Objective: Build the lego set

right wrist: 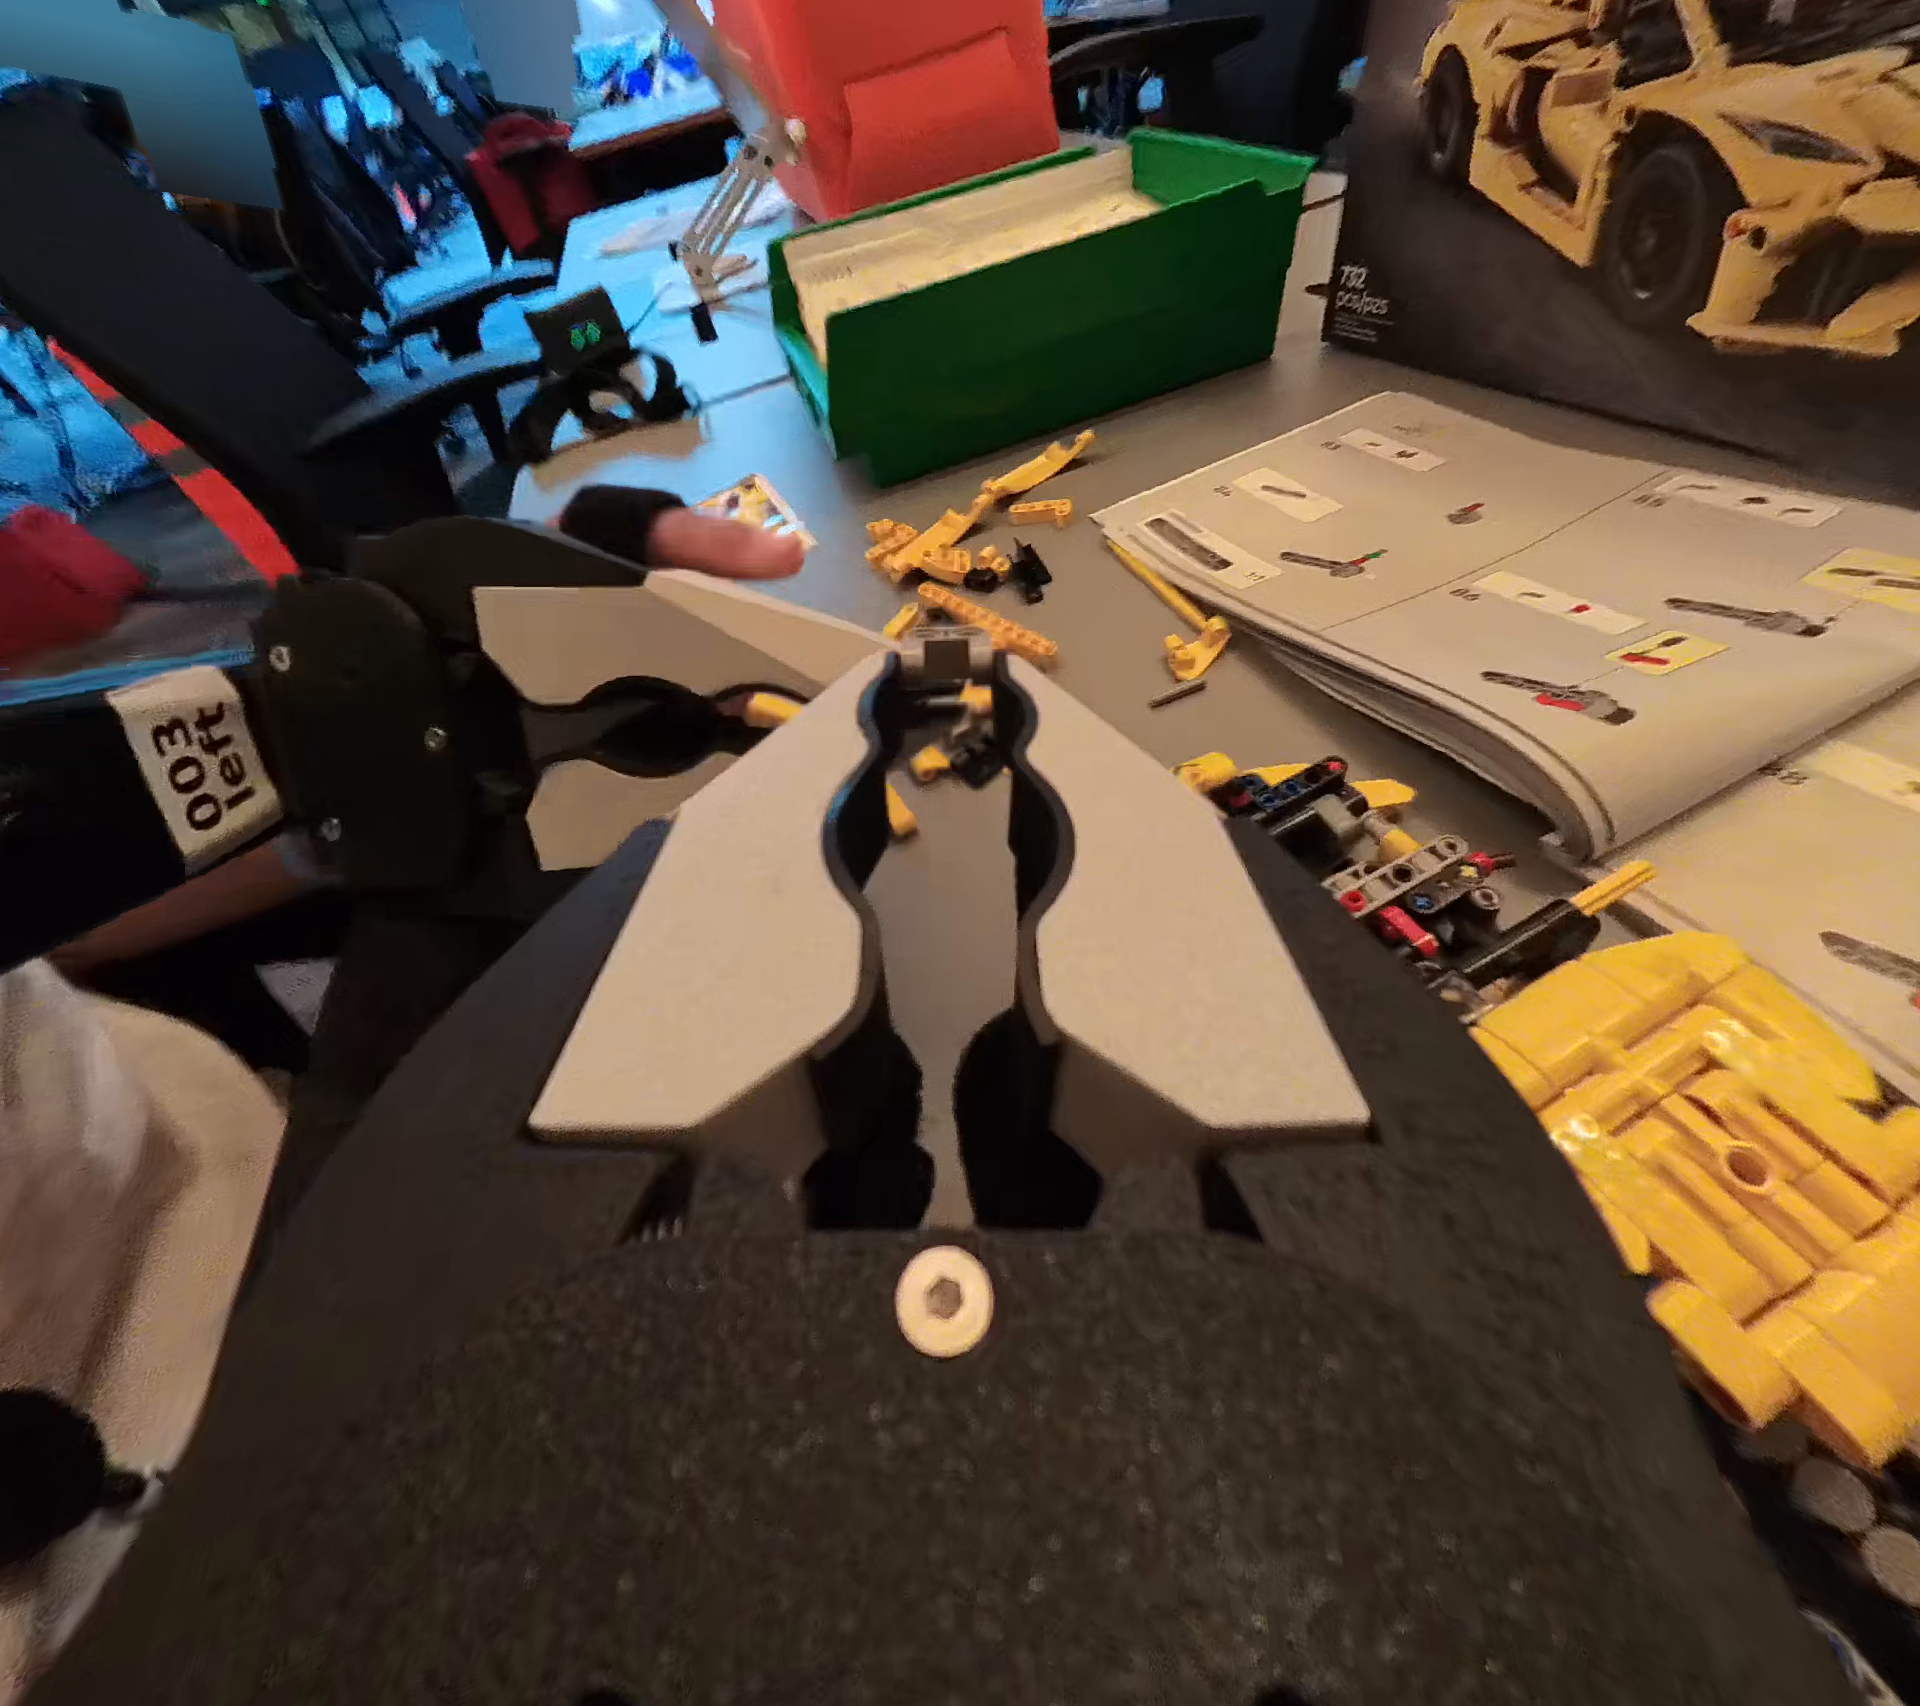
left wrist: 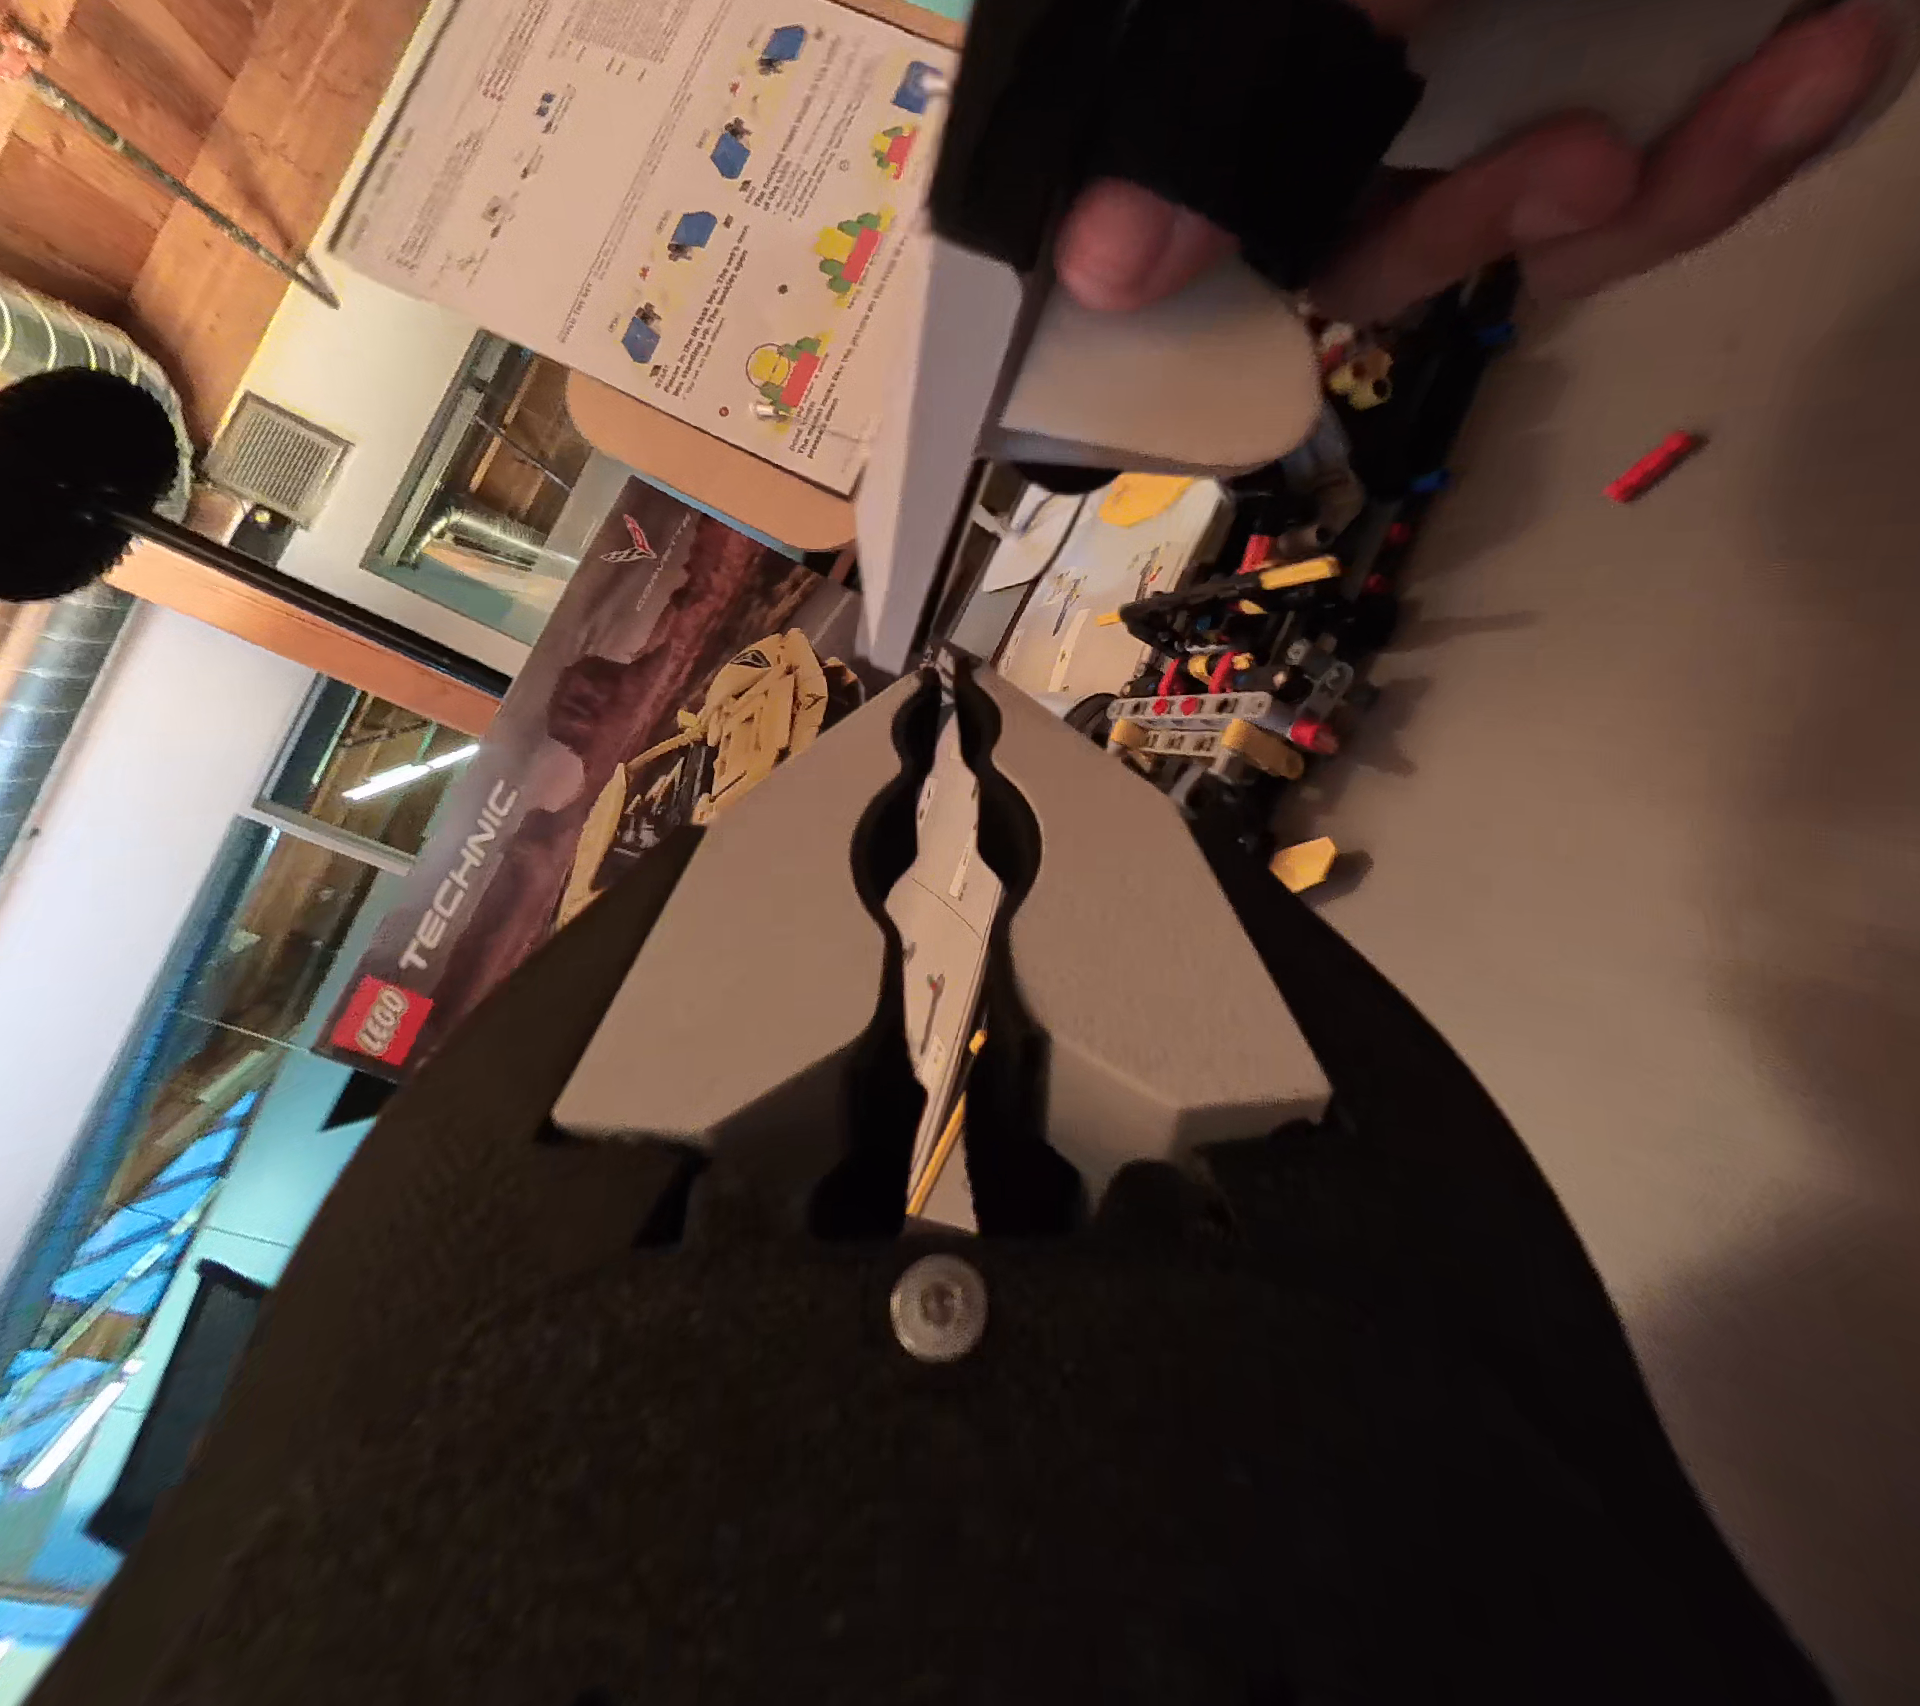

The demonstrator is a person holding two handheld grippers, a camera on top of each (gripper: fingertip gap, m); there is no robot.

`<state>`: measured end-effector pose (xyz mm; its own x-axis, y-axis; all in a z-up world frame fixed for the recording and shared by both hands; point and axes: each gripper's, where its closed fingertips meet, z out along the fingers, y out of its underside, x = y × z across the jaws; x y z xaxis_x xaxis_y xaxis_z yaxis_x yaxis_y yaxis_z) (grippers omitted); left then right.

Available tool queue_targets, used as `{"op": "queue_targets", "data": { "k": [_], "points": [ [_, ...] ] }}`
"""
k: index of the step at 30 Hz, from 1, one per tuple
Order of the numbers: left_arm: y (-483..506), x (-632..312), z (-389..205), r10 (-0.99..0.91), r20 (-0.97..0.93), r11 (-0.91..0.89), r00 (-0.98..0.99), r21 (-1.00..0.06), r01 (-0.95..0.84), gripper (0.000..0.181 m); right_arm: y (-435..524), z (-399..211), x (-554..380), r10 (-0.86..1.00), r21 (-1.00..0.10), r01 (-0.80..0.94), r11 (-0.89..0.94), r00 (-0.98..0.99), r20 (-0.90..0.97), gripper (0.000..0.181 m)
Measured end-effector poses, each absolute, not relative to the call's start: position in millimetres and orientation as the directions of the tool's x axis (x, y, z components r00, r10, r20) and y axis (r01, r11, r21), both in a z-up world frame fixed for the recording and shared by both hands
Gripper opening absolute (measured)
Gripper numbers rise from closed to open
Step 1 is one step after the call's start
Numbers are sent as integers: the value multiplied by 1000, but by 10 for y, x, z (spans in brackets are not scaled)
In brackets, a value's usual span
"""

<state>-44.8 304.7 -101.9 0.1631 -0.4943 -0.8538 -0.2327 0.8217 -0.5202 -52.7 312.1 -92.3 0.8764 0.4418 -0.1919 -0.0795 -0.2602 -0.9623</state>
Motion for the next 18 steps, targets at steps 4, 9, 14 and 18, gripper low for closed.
{"op": "queue_targets", "data": {
  "k": [4, 9, 14, 18],
  "points": [
    [3052, -429, -1079, -411, -898, 852, 156, -439, -284, 10, 3116, -960, -530, 452, -959, -53, -278, 874, -179, 15],
    [3101, -427, -1088, -425, -891, 839, 159, -454, -302, 19, 3117, -1012, -488, 446, -947, -68, -313, 870, -210, 15],
    [3012, -434, -1025, -361, -913, 875, 192, -402, -269, 12, 3103, -1093, -592, 476, -944, 20, -329, 867, -148, 15],
    [3014, -425, -1035, -407, -896, 857, 178, -442, -264, 10, 3104, -1090, -579, 473, -944, 11, -330, 867, -156, 15]
  ]
}}
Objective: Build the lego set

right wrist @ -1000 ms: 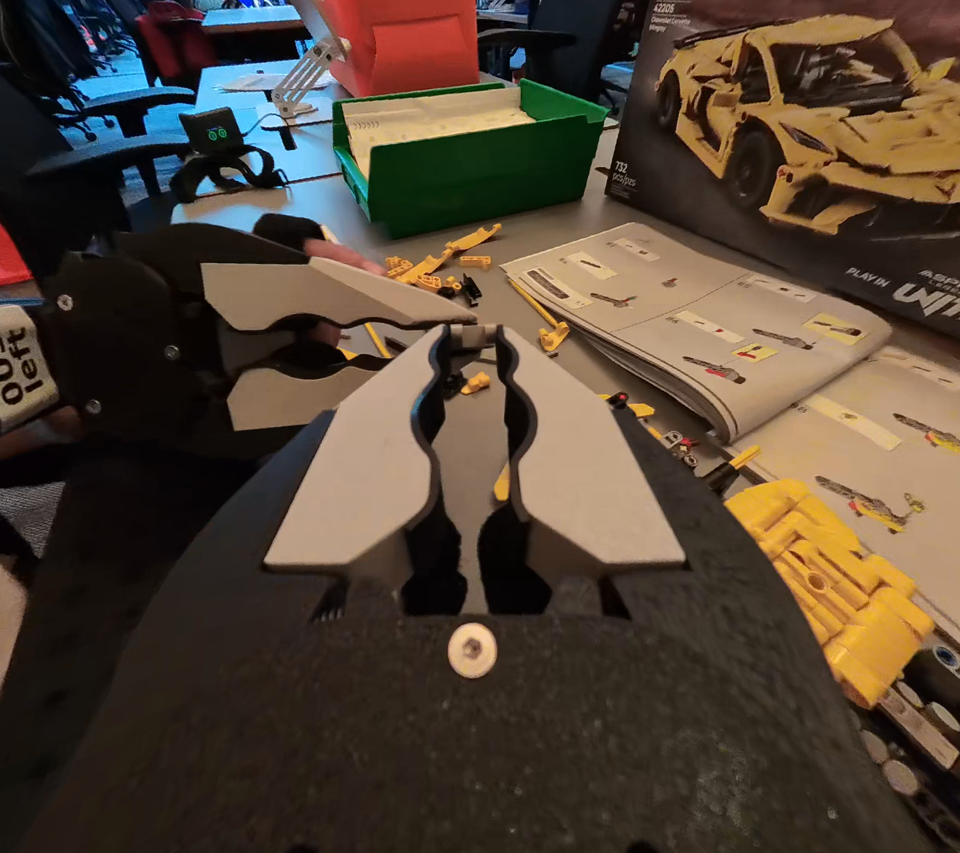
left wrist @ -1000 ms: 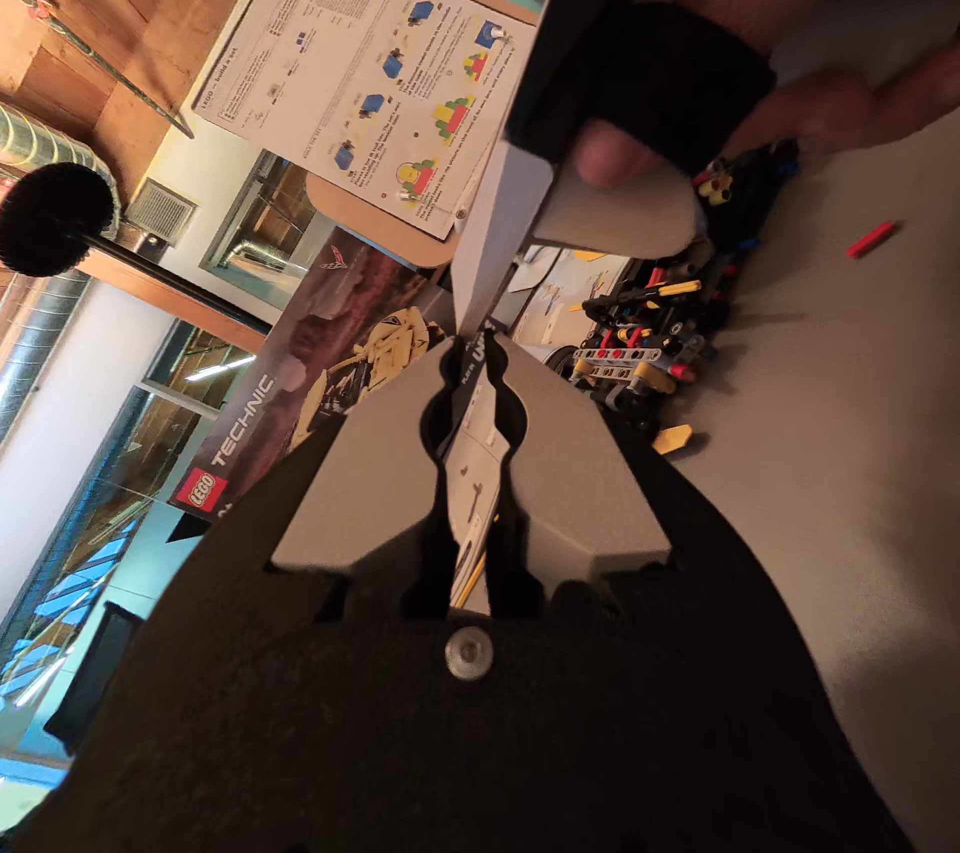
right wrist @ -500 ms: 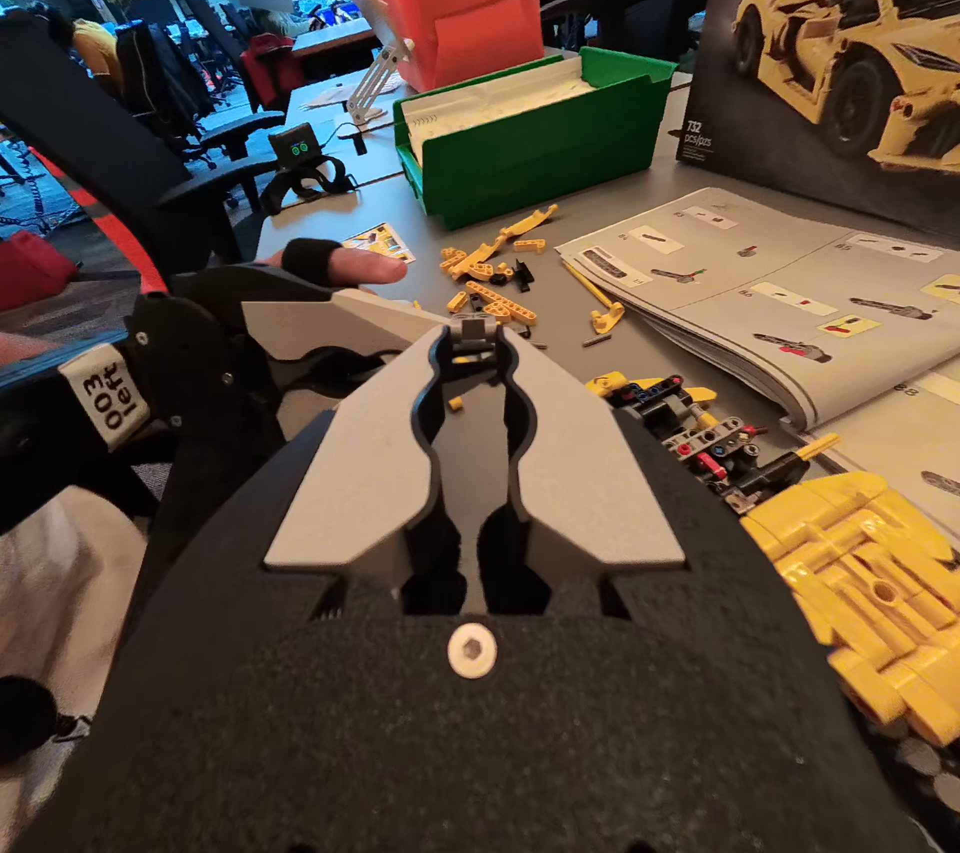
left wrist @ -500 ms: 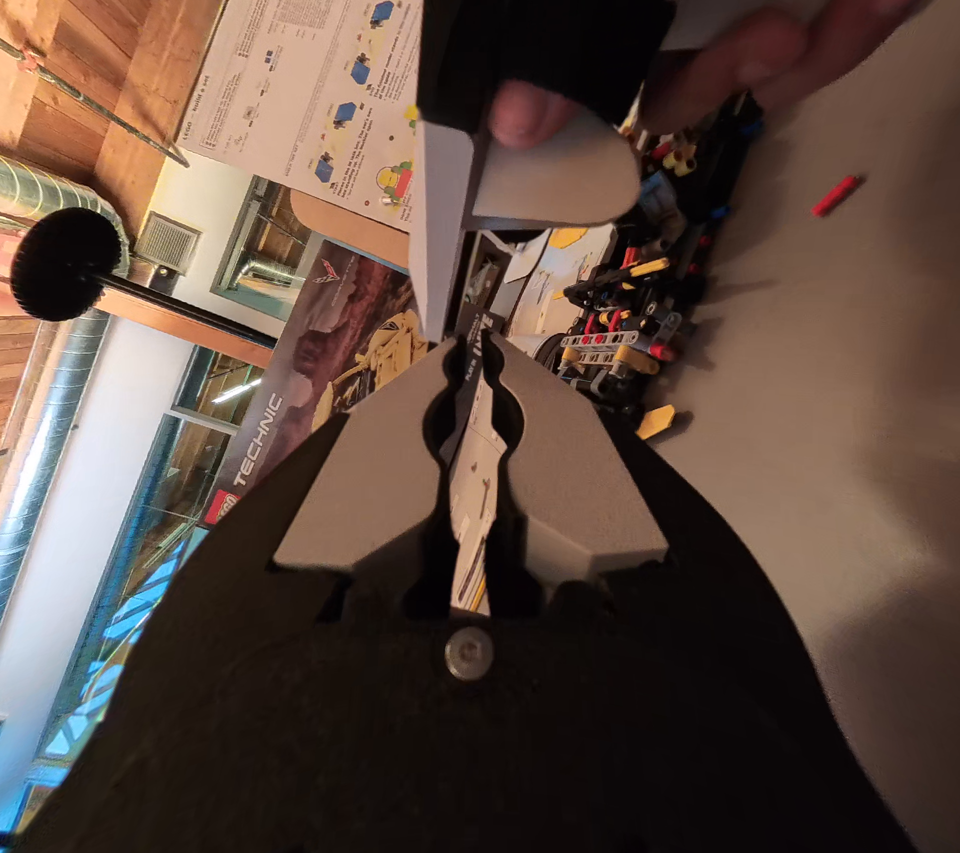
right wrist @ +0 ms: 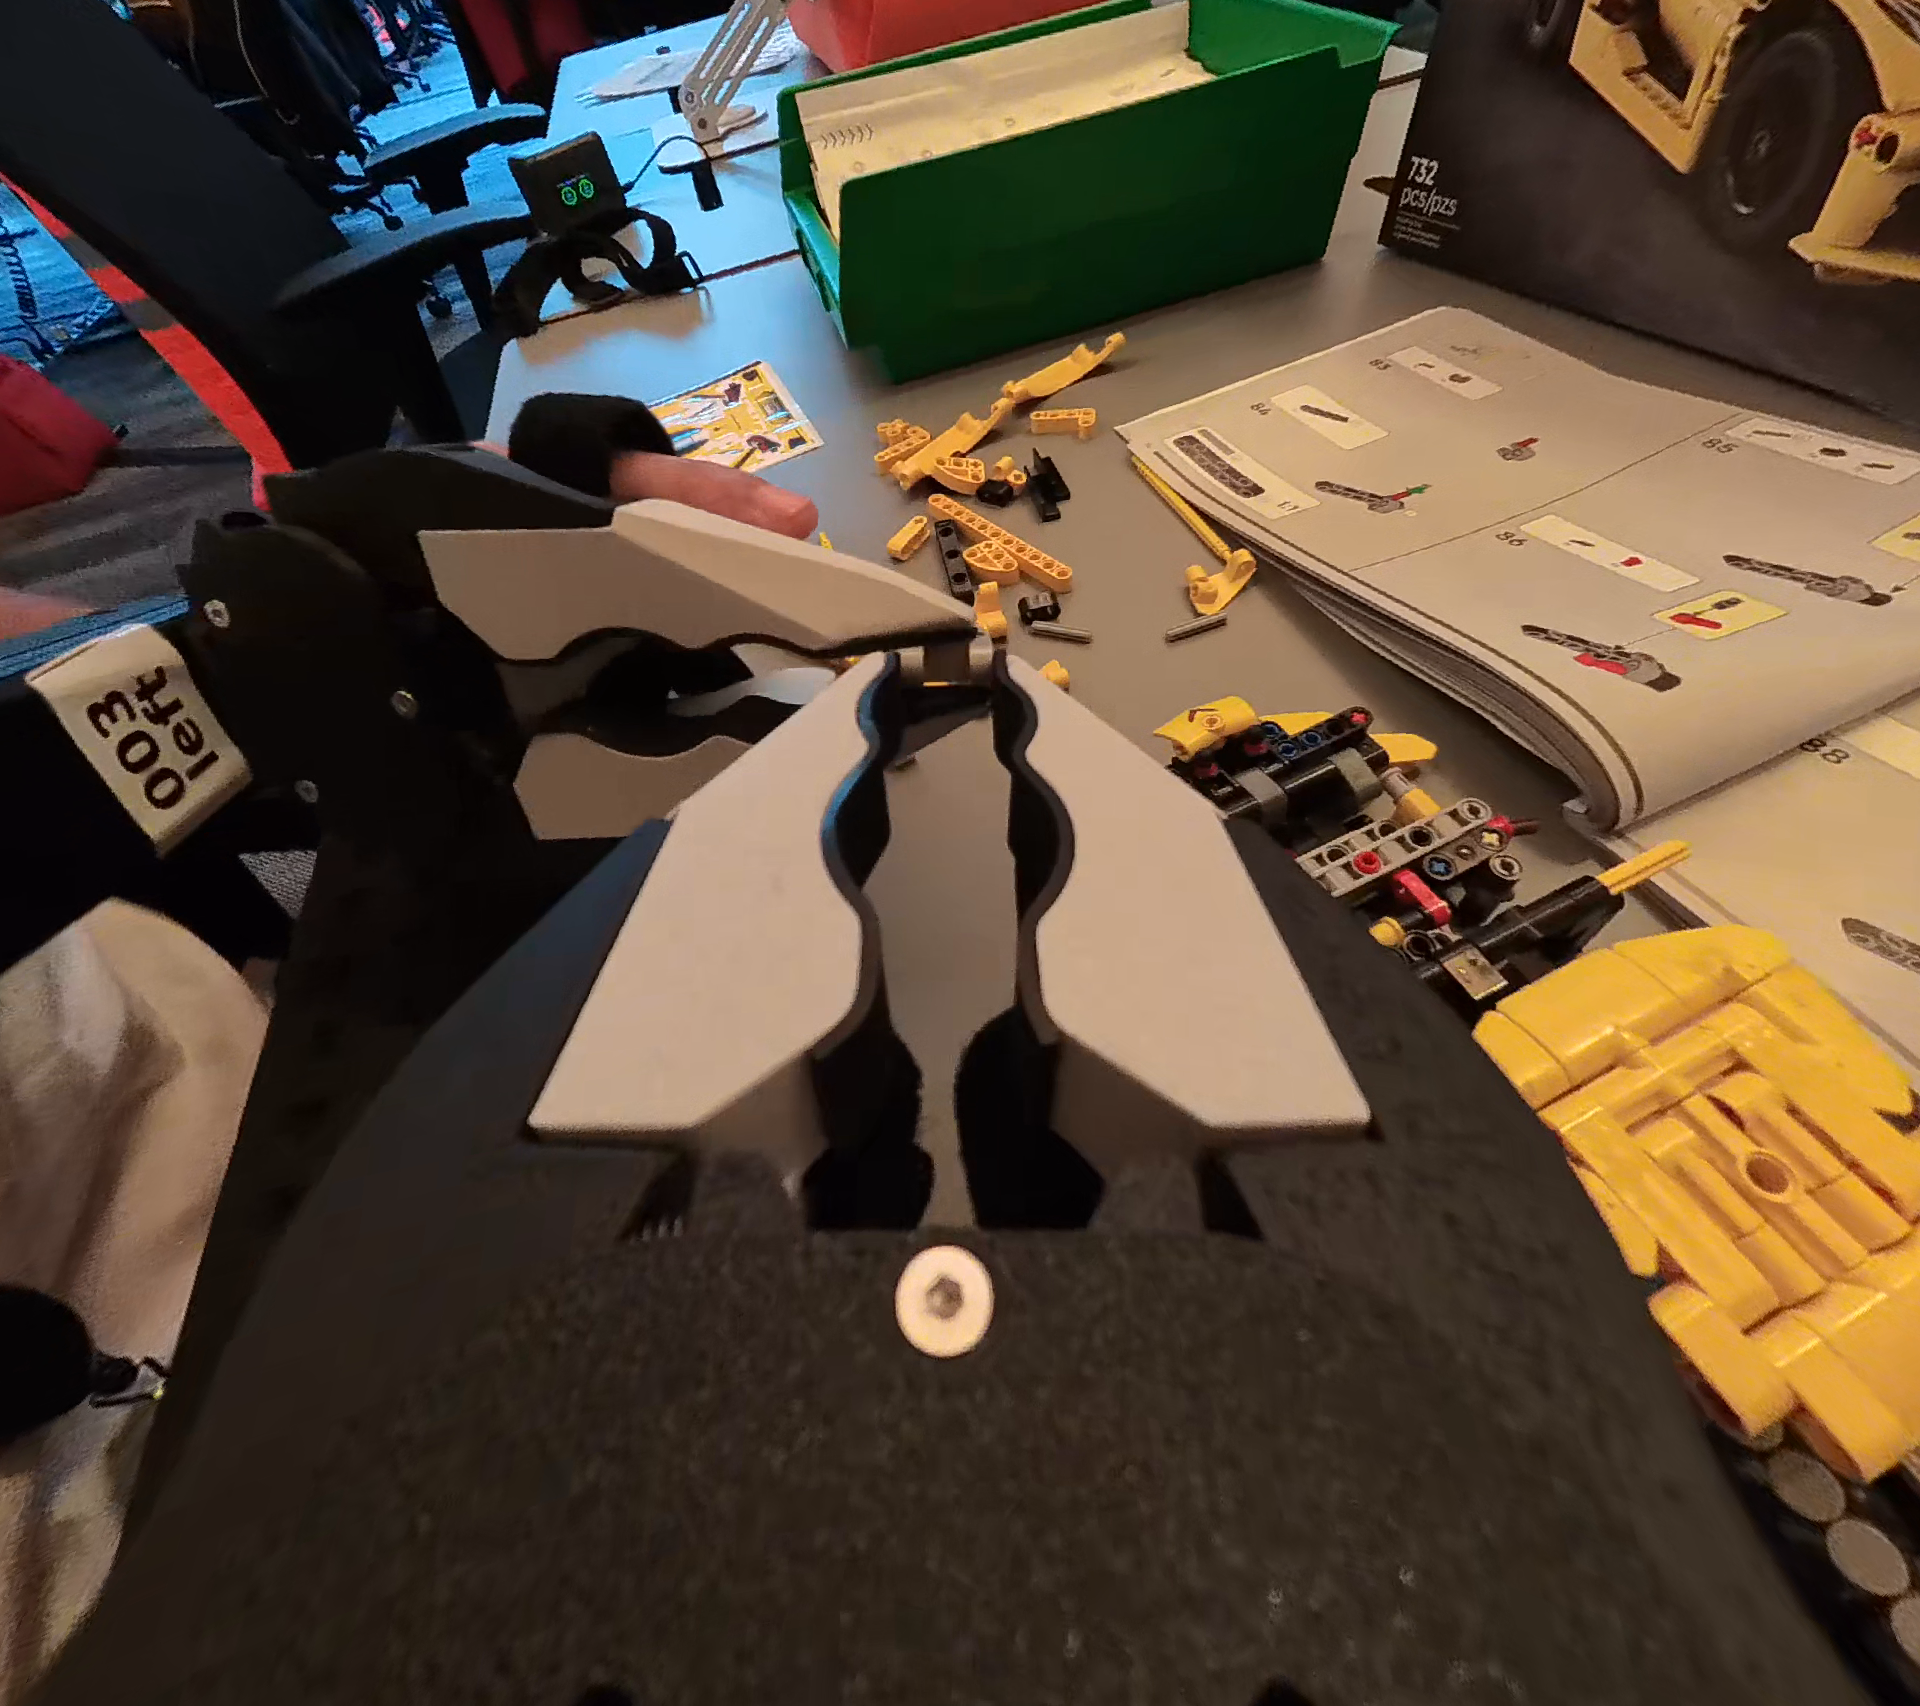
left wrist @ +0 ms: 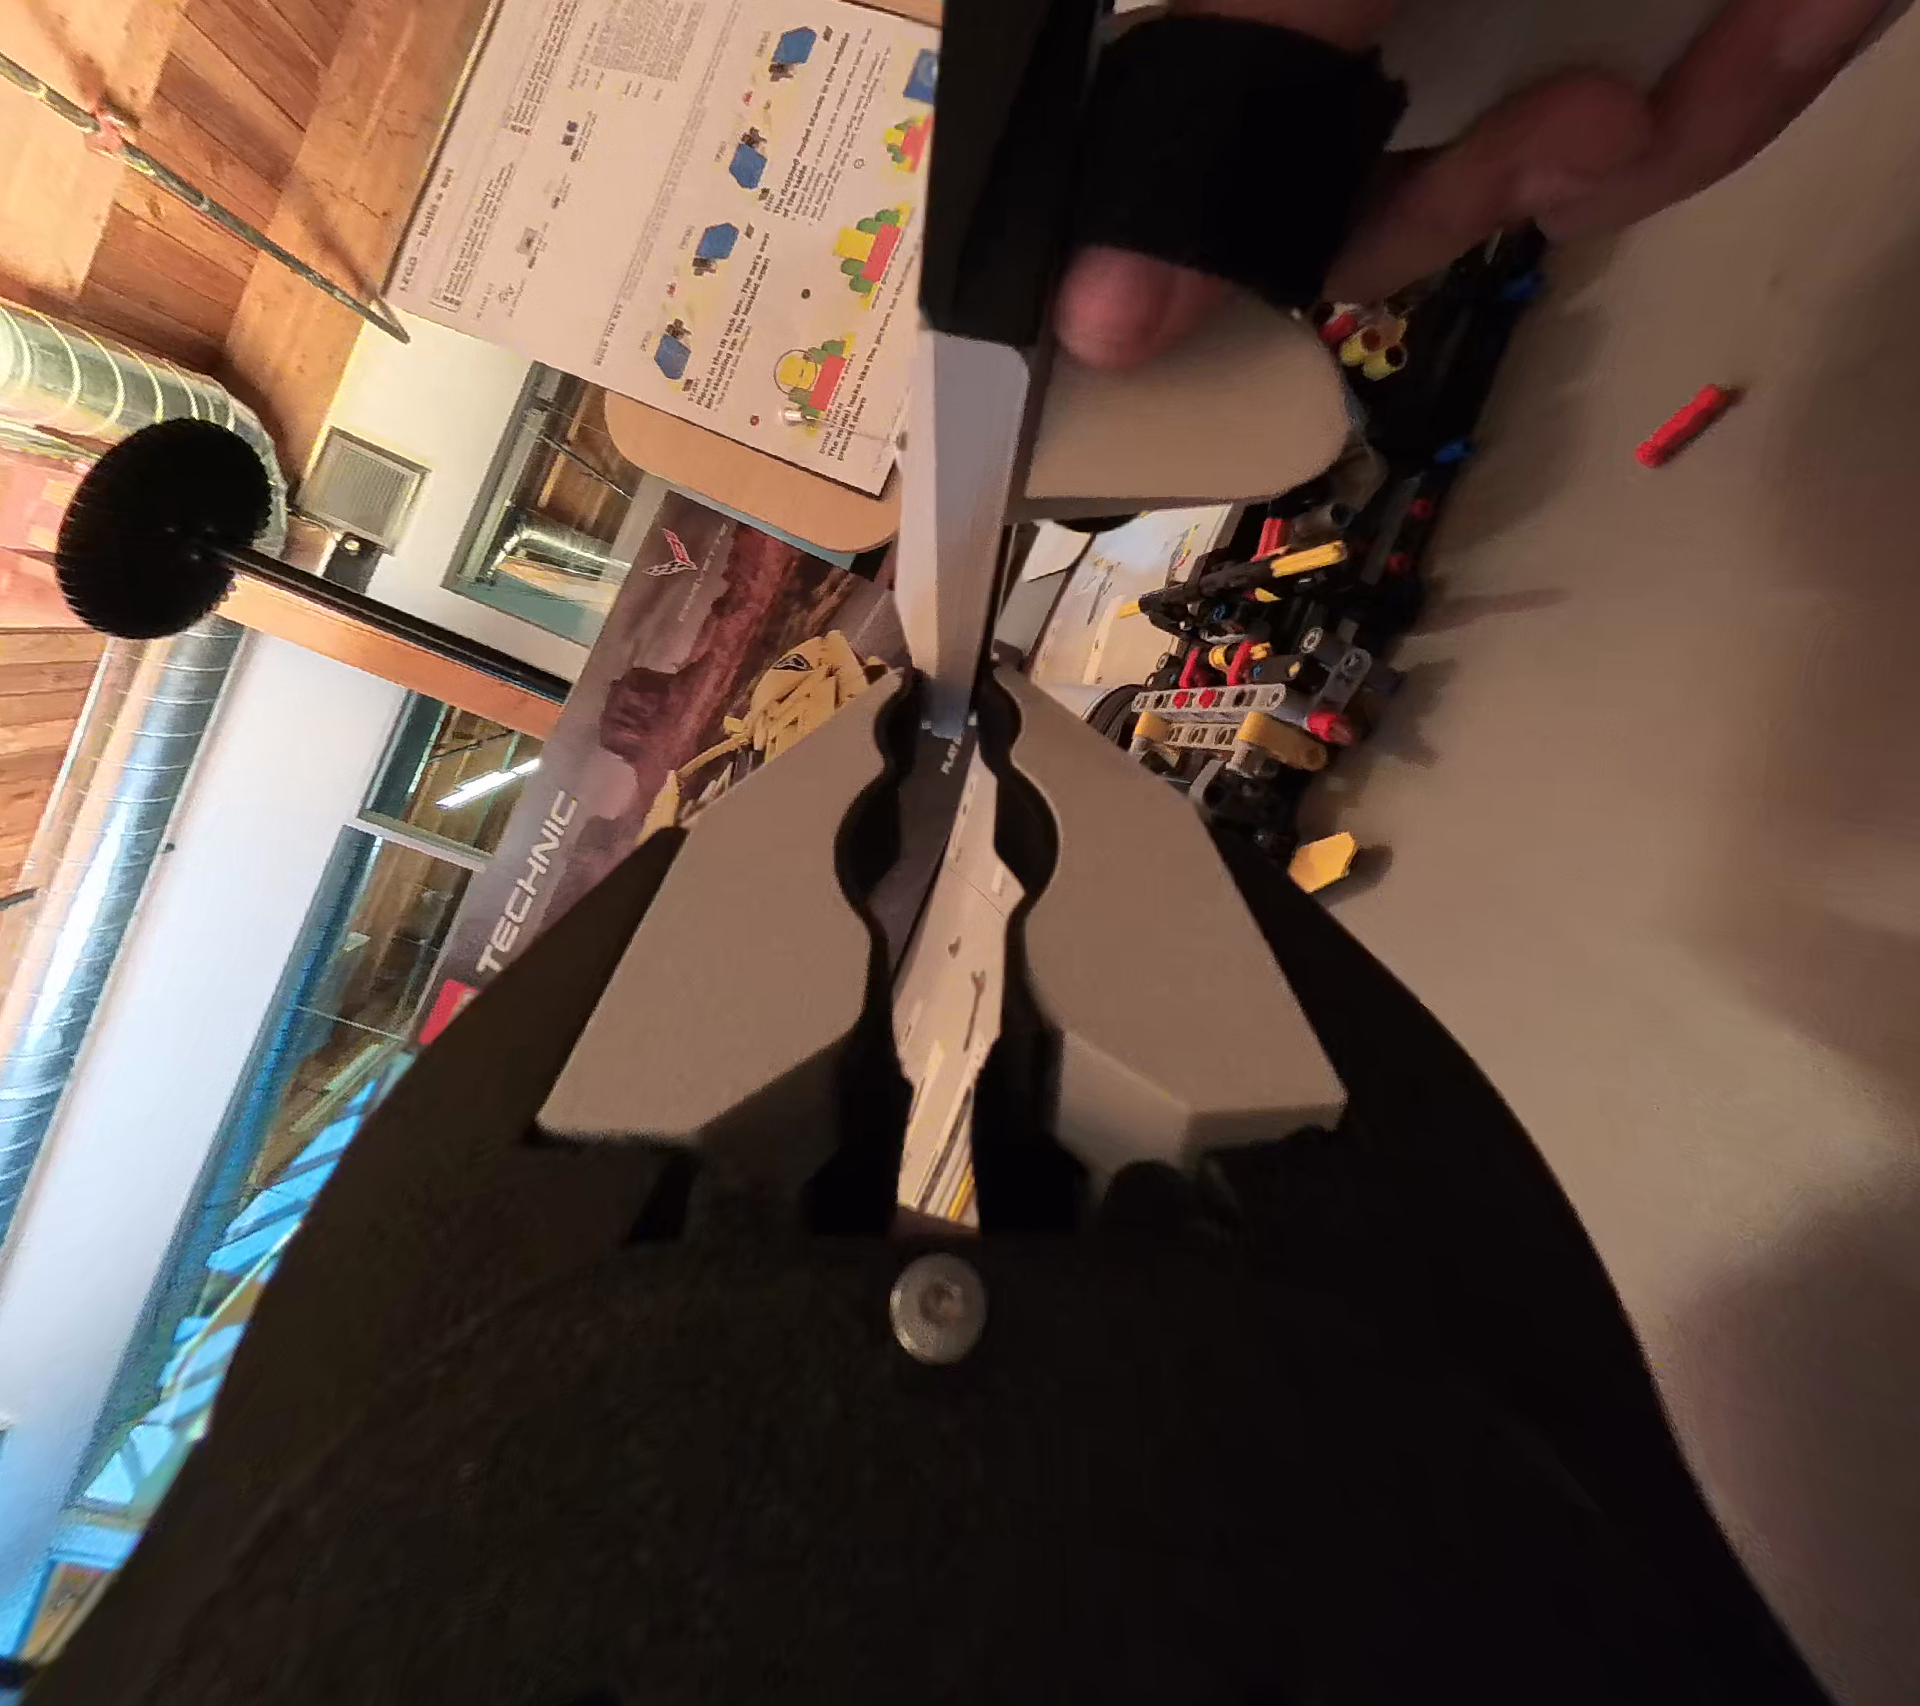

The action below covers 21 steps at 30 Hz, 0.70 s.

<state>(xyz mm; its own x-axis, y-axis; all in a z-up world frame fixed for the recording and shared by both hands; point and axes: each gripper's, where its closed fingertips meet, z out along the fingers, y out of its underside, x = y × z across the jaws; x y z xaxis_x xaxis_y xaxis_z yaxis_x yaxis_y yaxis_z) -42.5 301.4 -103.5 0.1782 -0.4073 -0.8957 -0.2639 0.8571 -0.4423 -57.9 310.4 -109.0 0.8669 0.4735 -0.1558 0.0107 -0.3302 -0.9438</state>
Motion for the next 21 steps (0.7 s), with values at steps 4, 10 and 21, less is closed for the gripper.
{"op": "queue_targets", "data": {
  "k": [4, 10, 21],
  "points": [
    [3039, -414, -1069, -421, -891, 848, 167, -453, -274, 10, 3109, -1114, -560, 457, -943, 45, -330, 881, -118, 16],
    [2955, -433, -1004, -590, -797, 780, 132, -604, -163, 8, 3054, -1034, -600, 524, -940, -68, -336, 815, -246, 19],
    [2870, -599, -658, -970, -211, 194, -121, -971, 137, 8, 2899, -721, -557, 628, -778, -437, -451, 464, -625, 26]
  ]
}}
